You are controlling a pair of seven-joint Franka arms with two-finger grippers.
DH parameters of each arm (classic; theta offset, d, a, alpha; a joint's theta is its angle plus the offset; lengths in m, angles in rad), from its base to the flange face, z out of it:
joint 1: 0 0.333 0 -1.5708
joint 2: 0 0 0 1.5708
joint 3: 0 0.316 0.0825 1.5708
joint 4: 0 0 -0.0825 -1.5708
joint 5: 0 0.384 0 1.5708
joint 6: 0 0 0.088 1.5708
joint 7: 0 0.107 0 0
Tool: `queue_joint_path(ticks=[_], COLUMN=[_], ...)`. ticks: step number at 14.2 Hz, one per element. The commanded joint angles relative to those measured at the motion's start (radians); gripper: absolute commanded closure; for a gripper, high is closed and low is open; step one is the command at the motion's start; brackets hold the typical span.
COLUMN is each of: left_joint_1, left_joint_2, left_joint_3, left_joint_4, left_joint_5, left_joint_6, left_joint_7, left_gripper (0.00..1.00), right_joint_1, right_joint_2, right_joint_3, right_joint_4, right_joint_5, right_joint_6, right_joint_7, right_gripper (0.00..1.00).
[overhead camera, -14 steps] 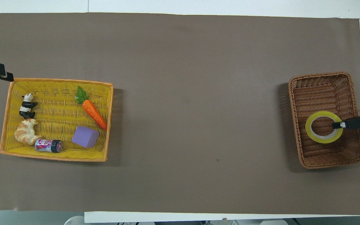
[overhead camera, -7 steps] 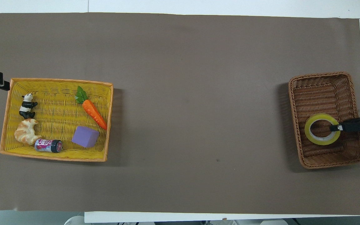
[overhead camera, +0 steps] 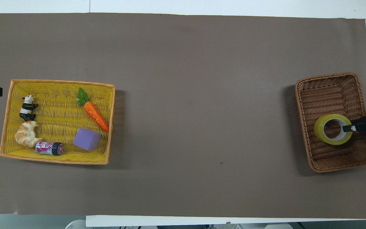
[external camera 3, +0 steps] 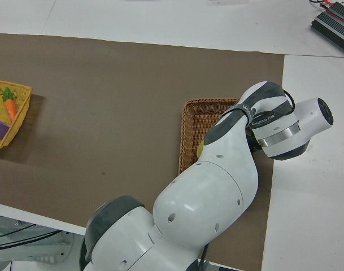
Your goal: Move tape to another basket
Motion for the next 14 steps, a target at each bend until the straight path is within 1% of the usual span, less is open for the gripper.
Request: queue_joint_path(ticks=[1,3,6,7,9,11,13,14], left_joint_1=[-0.007,-0.005,-0.007,-0.007,-0.010,-0.010,-0.002,0.004], left_joint_2=[0.004,-0.019,-0.019,-0.019,-0.021,-0.021,-0.021,-0.021], left_joint_3=[0.003,0.003,0.003,0.003,0.001,0.001,0.003,0.004], left_joint_4=[0.005,-0.045,-0.049,-0.049,-0.049,-0.050,-0.050,-0.050], left_joint_5=[0.022,0.020,0.020,0.020,0.020,0.020,0.020,0.020], left_joint_6=[-0.014,0.027,0.037,0.037,0.035,0.034,0.031,0.032], left_joint_7=[0.086,0.092,0.087,0.086,0.087,0.087,0.086,0.086], left_gripper=[0.00,0.00,0.00,0.00,0.00,0.00,0.00,0.00], right_joint_1=[0.111,0.171,0.253,0.279,0.320,0.368,0.391,0.391], right_joint_2=[-0.138,-0.188,-0.241,-0.249,-0.249,-0.254,-0.281,-0.286], right_joint_3=[0.005,0.005,0.007,0.007,0.008,0.008,0.013,0.013], right_joint_4=[-0.005,0.020,0.063,0.090,0.168,0.227,0.260,0.277], right_joint_5=[-0.128,-0.152,-0.196,-0.211,-0.289,-0.357,-0.434,-0.437], right_joint_6=[0.040,0.027,0.001,-0.021,-0.098,-0.178,-0.218,-0.215], right_joint_7=[0.080,0.227,0.406,0.488,0.682,0.819,0.895,0.907], right_gripper=[0.01,0.01,0.01,0.01,0.01,0.01,0.01,0.01])
